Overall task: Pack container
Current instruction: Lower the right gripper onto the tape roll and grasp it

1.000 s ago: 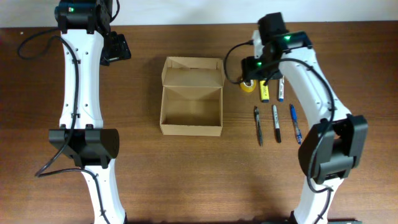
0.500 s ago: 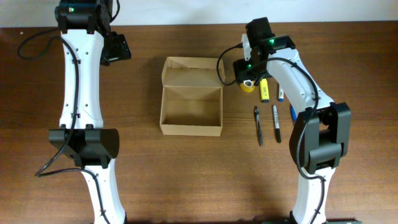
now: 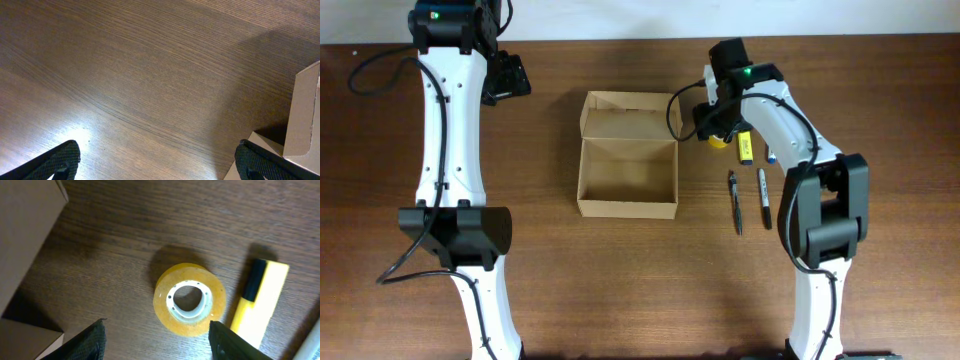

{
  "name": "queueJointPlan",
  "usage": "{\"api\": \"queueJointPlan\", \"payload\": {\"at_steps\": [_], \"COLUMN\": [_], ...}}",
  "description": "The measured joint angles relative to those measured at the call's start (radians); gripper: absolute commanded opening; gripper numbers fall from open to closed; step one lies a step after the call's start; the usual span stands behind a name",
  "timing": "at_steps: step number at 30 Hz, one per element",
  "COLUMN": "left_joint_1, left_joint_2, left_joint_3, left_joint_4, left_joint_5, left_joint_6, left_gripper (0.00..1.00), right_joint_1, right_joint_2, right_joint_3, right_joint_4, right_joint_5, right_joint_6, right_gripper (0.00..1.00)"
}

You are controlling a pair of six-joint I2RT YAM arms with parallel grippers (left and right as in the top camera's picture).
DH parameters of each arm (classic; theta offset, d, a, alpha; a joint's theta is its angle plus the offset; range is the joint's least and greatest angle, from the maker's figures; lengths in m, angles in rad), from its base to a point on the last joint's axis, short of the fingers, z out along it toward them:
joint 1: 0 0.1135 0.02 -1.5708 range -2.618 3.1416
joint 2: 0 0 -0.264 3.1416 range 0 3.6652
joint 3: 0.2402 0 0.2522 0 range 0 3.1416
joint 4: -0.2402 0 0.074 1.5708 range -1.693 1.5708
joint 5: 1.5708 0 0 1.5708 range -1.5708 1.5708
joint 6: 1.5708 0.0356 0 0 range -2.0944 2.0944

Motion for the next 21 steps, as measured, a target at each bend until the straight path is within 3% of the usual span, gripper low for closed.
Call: {"api": "queueJointPlan", "payload": {"at_steps": [21], "left_joint_1": [0.0], "left_joint_2": [0.0], "left_joint_3": [0.0], "left_joint_4": [0.0], "left_joint_5": [0.0], "left_joint_6": [0.0], "left_gripper": [1.0], "right_joint_1": [0.0], "right_joint_2": [0.064], "right_joint_3": [0.001], "right_joint_4": [0.016], "right_joint_5": [-0.04], "right_joint_6": [-0.002], "right_gripper": [0.62]}}
